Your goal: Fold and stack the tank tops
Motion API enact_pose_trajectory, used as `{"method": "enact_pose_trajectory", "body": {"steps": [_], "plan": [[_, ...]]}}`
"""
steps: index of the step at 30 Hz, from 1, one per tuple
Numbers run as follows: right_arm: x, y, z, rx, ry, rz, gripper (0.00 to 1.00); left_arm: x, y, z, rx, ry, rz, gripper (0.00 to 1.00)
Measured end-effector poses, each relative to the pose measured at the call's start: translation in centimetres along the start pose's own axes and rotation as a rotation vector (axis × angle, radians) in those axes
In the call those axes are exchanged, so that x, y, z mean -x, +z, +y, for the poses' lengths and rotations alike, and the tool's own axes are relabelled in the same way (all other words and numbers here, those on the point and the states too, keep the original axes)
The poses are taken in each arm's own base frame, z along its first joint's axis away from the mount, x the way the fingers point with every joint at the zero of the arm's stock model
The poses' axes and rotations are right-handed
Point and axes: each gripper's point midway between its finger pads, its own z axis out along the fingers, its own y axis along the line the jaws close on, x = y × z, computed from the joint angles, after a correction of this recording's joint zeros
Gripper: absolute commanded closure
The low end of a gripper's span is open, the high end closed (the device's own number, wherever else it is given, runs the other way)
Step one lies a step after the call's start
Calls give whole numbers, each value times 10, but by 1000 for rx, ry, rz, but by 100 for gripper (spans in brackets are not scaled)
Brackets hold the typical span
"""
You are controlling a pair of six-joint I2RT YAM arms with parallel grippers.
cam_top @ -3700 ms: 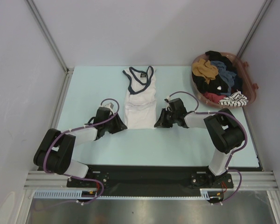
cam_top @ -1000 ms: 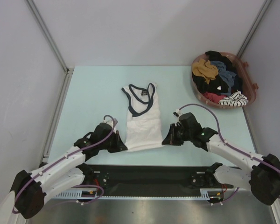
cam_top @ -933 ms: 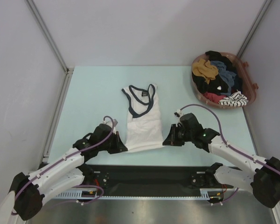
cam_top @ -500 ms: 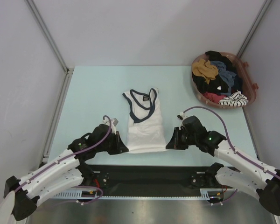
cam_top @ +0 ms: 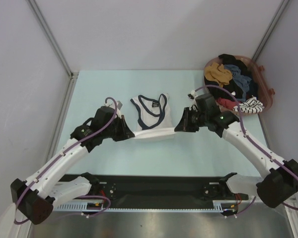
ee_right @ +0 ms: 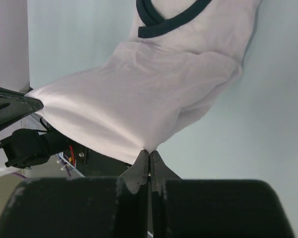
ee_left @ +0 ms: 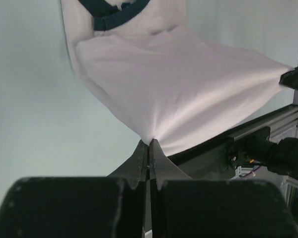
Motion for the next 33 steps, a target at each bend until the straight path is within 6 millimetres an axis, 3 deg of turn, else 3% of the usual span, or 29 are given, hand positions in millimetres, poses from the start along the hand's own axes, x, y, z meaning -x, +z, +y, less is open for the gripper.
{"method": "enact_pose_trajectory", "body": {"steps": [6,16,23,33], "plan": [[37,22,-10,-2,22,24,100,38,15,-2,17,7,6,100],[91,61,-23,3,46,48,100,81,69,25,61,-44,88,100],[137,85,-30,12,58,26,100,132,95,25,59,-43,60,100],[183,125,-56,30,113,21,100,167,140,43,81,-87,80,100]]}}
